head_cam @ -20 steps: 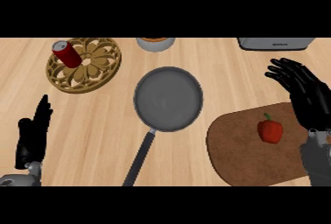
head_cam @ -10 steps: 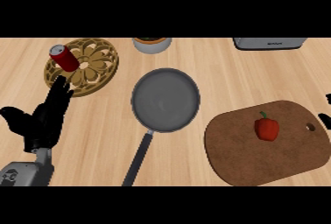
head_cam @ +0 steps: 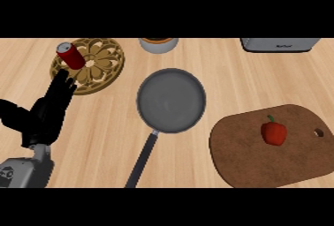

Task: Pick the bell pepper from the cutting board and place it in the pan

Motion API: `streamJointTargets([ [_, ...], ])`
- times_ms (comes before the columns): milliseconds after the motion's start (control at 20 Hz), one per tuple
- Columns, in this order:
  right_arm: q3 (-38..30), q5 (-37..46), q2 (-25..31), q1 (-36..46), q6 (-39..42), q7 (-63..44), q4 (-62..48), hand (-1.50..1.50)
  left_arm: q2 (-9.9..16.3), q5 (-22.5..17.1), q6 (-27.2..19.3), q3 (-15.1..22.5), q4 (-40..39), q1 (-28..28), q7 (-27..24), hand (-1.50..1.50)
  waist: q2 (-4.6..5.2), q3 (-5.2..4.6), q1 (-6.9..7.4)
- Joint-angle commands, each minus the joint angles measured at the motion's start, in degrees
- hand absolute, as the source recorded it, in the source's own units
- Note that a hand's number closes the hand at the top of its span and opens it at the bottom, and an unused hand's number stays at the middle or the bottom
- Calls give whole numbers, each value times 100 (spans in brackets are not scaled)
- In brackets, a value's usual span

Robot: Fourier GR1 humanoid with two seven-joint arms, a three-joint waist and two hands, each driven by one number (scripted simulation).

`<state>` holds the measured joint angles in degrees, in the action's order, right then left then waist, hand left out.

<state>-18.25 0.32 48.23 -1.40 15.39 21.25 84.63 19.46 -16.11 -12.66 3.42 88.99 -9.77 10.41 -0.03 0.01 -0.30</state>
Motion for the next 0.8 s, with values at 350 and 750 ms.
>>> streamJointTargets([
  [350,1385,1462,684,1193,542,-1849,580,-150,-307,268,-14,260,44,-63,-56,0,31,-10,169],
  [750,2528,2004,886,1206,1914,-2412,516,-150,-41,25,306,-175,-148,-105,-62,0,26,-9,130],
])
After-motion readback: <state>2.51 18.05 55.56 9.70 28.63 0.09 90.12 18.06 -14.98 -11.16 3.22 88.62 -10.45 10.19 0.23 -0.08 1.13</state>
